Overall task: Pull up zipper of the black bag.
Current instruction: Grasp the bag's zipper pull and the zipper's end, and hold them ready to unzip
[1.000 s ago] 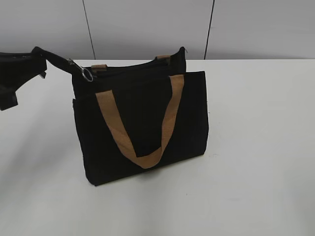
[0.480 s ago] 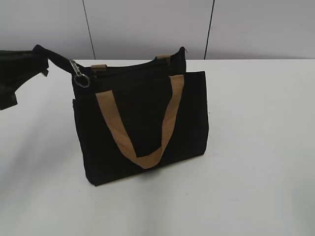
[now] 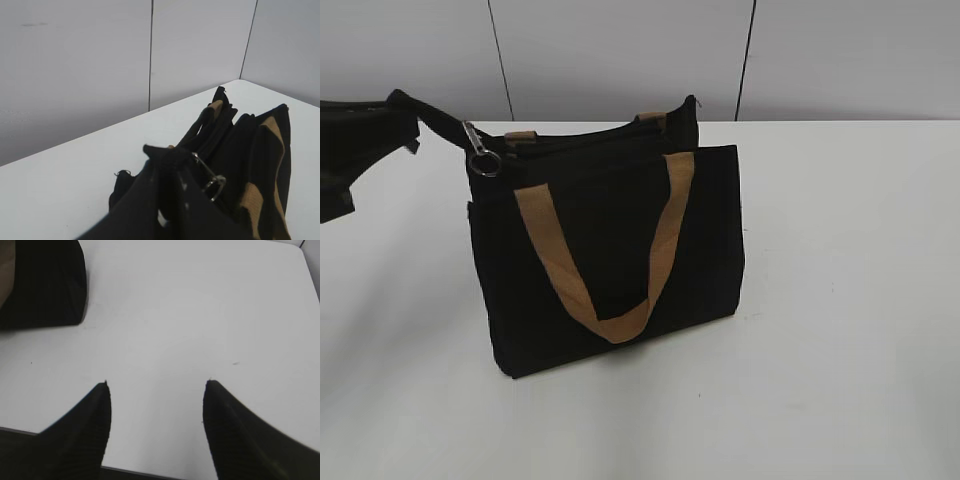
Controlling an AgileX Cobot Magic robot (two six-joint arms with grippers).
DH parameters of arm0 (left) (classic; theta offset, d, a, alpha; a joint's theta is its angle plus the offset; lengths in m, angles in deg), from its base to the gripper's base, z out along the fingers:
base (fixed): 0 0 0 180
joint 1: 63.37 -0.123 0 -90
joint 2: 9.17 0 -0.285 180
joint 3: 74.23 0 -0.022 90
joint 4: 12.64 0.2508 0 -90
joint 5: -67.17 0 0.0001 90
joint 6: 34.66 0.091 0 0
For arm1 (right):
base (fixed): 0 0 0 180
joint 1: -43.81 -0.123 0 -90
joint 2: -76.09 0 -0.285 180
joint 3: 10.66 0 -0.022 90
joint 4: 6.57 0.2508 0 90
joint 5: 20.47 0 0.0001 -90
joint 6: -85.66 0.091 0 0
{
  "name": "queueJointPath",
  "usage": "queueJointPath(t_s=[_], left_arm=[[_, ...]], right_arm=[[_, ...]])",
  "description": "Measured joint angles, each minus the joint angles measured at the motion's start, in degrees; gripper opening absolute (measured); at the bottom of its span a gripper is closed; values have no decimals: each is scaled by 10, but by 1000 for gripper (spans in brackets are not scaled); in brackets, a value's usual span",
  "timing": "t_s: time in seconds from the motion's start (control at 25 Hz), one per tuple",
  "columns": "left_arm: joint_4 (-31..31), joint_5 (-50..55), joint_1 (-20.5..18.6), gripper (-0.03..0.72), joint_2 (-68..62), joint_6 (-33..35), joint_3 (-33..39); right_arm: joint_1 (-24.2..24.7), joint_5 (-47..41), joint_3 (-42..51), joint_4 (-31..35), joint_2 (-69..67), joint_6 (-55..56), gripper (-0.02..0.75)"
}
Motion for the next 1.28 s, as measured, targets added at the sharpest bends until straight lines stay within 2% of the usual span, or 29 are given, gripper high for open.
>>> queueJointPath(t_s=[0.12,0.44,0.64,0.88,1.0,1.08,1.28], left_arm=[[0,0,0,24,0,0,0],[0,0,0,23,0,0,0],[0,0,0,23,0,-1,0],[0,0,0,23,0,-1,0],[0,0,0,23,0,-1,0],[0,0,0,23,0,-1,0],[0,0,0,23,0,-1,0]], right_arm=[[0,6,-15,11,-23,-2,456],[0,59,-78,86,-187,-17,456],[0,94,-112,132,-290,-79,456],[-10,160,-159,209,-394,-206,456],[-38,188,-174,253,-452,-262,456],[-73,202,-186,279,-507,-288,454],[-207,272,-206,300,-616,-322,451]])
